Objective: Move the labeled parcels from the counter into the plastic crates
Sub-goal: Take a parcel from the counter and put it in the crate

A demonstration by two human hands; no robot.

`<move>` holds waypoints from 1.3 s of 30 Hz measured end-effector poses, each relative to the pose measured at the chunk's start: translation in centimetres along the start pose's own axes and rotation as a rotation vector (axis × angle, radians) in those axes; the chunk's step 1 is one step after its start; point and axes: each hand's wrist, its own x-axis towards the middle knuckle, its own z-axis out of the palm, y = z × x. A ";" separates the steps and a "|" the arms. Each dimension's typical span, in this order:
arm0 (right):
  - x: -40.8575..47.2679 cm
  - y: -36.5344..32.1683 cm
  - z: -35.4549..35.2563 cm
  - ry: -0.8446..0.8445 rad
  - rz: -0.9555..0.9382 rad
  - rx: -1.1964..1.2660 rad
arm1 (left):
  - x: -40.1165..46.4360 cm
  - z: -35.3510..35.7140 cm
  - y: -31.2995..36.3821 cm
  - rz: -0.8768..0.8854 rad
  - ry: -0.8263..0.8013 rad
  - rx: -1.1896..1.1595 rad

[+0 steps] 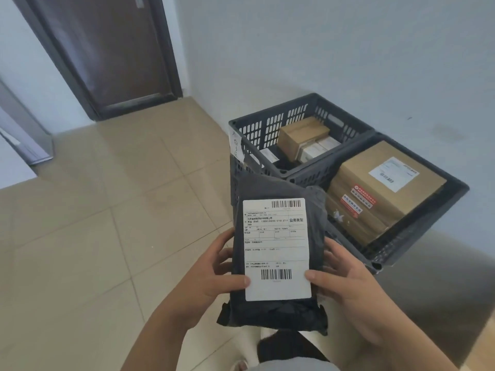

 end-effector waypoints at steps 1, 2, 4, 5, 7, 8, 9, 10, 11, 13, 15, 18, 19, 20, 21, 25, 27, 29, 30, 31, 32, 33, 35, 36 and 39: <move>1.4 -0.2 0.0 0.005 0.022 0.004 | 1.1 -0.7 0.3 -0.003 0.007 0.004; 2.9 -0.5 0.1 0.008 0.040 0.009 | 2.2 -1.4 0.7 -0.005 0.015 0.009; 6.5 -1.0 0.5 0.007 0.054 0.012 | 4.6 -3.3 1.4 -0.007 0.027 0.019; 8.4 -1.4 0.8 0.007 0.058 0.013 | 5.9 -4.3 2.0 -0.007 0.032 0.022; 12.5 -2.3 1.3 0.010 0.069 0.040 | 8.7 -6.4 3.5 -0.008 0.047 0.031; 14.5 -2.8 1.5 0.011 0.077 0.073 | 10.2 -7.4 4.5 -0.013 0.060 0.036; 16.6 -3.4 1.6 0.011 0.084 0.116 | 11.7 -8.4 5.7 -0.018 0.072 0.045; 18.6 -4.1 1.7 0.009 0.090 0.160 | 13.4 -9.4 7.0 -0.022 0.077 0.059; 20.6 -4.8 1.7 -0.001 0.094 0.202 | 15.2 -10.3 8.5 -0.025 0.076 0.081; 24.4 -6.1 1.4 -0.023 0.106 0.263 | 18.8 -11.7 11.1 -0.029 0.078 0.145; 28.0 -7.2 0.8 -0.018 0.129 0.293 | 22.4 -12.5 13.3 -0.039 0.086 0.198; 32.7 -8.9 -0.4 -0.006 0.173 0.324 | 27.0 -13.2 15.4 -0.046 0.086 0.221; 34.1 -9.4 -0.9 -0.006 0.188 0.325 | 28.4 -13.4 15.8 -0.046 0.084 0.220; 35.2 -9.8 -1.4 -0.011 0.199 0.321 | 29.7 -13.7 16.0 -0.051 0.079 0.219; 36.2 -10.1 -1.8 -0.017 0.209 0.312 | 31.0 -13.9 16.2 -0.059 0.074 0.217; 38.6 -10.9 -3.1 0.062 0.226 0.294 | 35.9 -14.3 16.7 -0.131 0.018 0.186; 39.4 -11.0 -3.9 0.180 0.204 0.287 | 38.8 -14.0 17.4 -0.171 -0.047 0.192; 40.0 -11.1 -5.0 0.339 0.184 0.270 | 42.1 -13.7 18.1 -0.178 -0.095 0.238; 40.3 -11.1 -5.6 0.435 0.180 0.249 | 44.0 -13.6 18.4 -0.162 -0.096 0.281; 40.5 -11.2 -6.2 0.535 0.182 0.210 | 46.0 -13.5 18.7 -0.141 -0.082 0.320; 40.6 -11.1 -6.8 0.630 0.187 0.161 | 48.1 -13.6 19.0 -0.122 -0.059 0.331; 40.7 -11.1 -7.3 0.718 0.192 0.120 | 50.2 -13.7 19.2 -0.108 -0.035 0.317; 40.8 -11.1 -7.8 0.886 0.206 0.063 | 54.5 -14.2 20.0 -0.080 -0.026 0.339; 41.0 -11.1 -7.7 0.959 0.212 0.029 | 56.6 -14.4 20.3 -0.059 -0.042 0.390; 42.1 -11.0 -6.8 1.124 0.270 -0.117 | 62.5 -14.9 20.5 0.014 -0.119 0.592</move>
